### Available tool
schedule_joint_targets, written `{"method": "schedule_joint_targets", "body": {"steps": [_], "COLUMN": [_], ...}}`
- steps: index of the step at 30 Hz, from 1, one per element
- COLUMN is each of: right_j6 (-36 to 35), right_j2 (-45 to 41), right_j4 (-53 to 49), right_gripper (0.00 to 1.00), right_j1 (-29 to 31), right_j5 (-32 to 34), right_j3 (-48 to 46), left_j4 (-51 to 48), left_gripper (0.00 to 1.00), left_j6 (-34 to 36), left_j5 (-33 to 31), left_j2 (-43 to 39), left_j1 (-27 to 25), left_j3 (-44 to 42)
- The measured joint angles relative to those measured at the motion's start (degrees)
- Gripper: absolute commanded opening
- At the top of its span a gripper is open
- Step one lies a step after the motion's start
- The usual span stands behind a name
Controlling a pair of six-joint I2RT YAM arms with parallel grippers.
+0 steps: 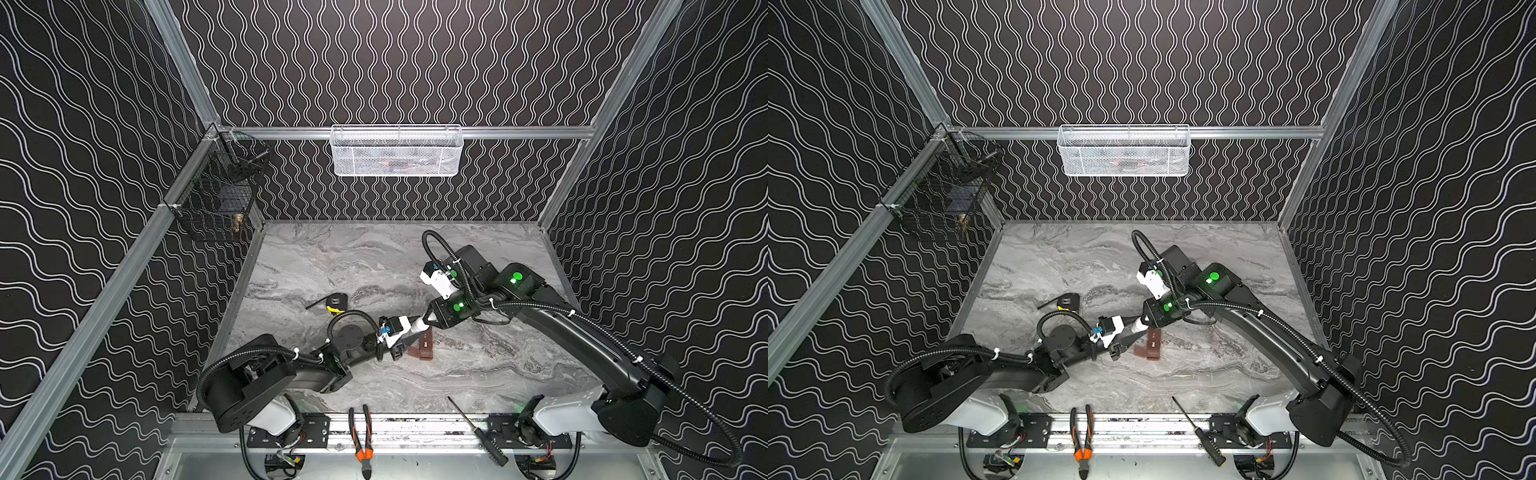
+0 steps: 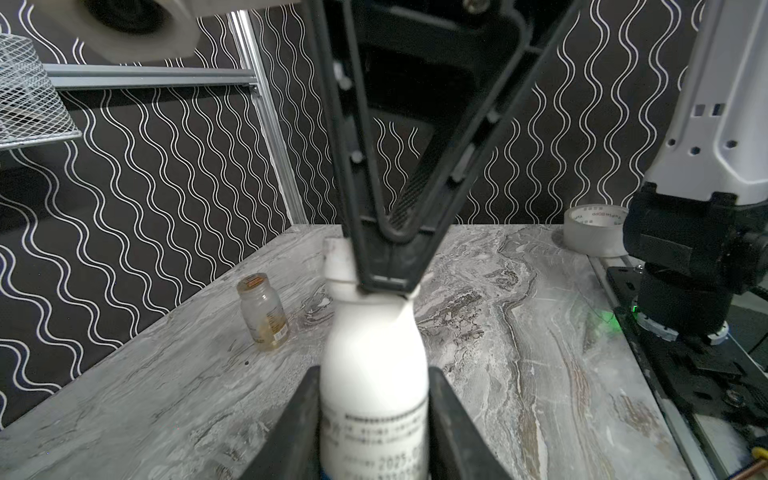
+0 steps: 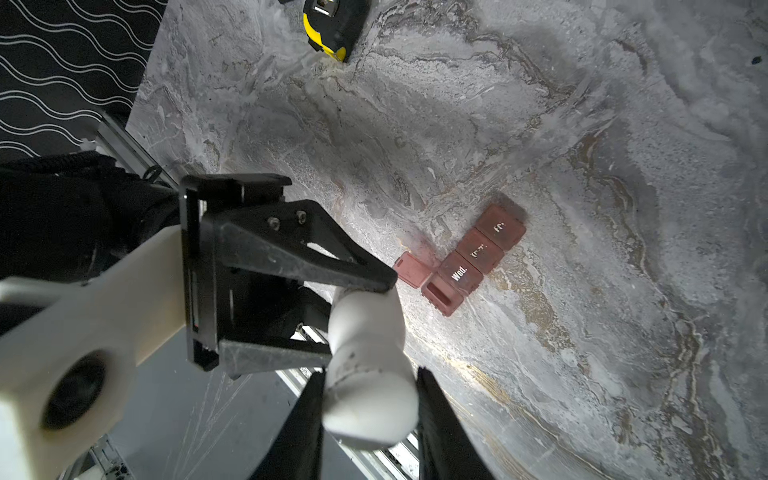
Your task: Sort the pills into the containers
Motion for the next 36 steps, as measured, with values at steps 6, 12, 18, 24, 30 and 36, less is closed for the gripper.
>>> {"method": "schedule_joint_targets", "body": {"steps": [6,12,18,24,30,36], "right_j6": [-1.9,-3.3,-3.9,-4.2,-4.3,-4.3], "right_j2": [-0.1,-0.5,-0.5,-0.5,-0.5,-0.5], "right_j4": [-0.3,-0.2,0.0,0.0,0.3,0.7], "right_gripper": [0.39,0.4,0.38,0.38,0.4,0.45], "right_j1": [0.2,0.3,0.3,0.3,0.3,0.3], "right_j5": [0.1,-0.3,-0.5,-0.5,-0.5,-0.5], "right_j3": [0.1,-0.7,-0.6,-0.6,-1.1,-1.4], "left_j4": [0.9,0.4,0.7,2.1,2.2,2.3], "left_gripper": [0.0,0.0,0.0,0.0,0.0,0.0], "left_j6": [-0.2,-0.2,-0.2,-0.4,-0.4,-0.5], "left_j5": [0.2,0.6,0.8,0.8,0.8,0.8], "left_j2": [0.2,-0.1,0.3,1.0,1.2,1.6], "left_j1": [0.0,0.0,0.0,0.0,0.0,0.0], "left_j3": [-0.3,-0.4,-0.4,-0.7,-0.9,-0.9]}}
